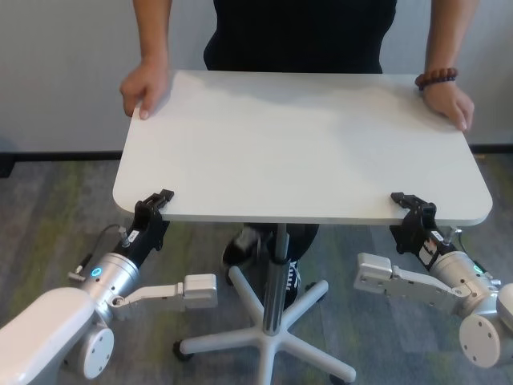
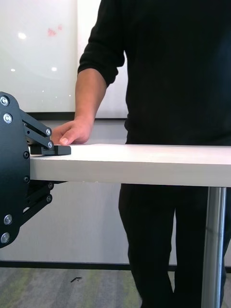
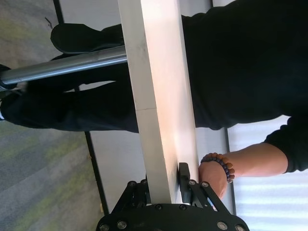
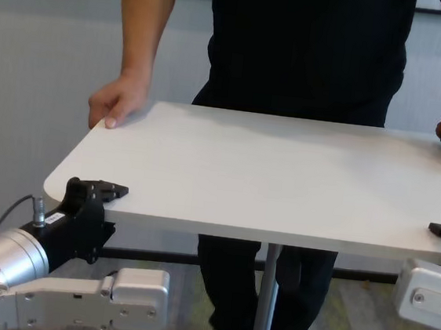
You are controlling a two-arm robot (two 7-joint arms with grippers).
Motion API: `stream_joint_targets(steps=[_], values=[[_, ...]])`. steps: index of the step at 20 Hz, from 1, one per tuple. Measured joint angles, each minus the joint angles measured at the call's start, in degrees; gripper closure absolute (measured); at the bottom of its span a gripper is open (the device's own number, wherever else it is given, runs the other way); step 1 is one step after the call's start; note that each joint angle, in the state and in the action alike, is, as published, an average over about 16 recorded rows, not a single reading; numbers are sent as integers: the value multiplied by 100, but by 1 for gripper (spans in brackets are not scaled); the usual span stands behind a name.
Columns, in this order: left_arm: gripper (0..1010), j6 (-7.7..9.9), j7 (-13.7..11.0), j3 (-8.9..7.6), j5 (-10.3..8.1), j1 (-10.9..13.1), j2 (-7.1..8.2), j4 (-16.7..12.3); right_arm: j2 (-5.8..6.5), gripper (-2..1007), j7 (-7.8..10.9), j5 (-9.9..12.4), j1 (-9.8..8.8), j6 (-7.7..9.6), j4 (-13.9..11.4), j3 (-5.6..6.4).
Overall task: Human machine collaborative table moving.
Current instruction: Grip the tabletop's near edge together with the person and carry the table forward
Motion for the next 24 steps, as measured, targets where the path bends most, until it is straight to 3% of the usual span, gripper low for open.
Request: stream_joint_targets(steps=[11, 24], values=[[781, -12, 79, 108, -27, -173, -81, 340, -89, 731, -135, 59, 257, -193, 459, -172], [781, -20, 196, 190, -55, -289, -168, 718, -125, 731, -192, 103, 382, -325, 668, -330]])
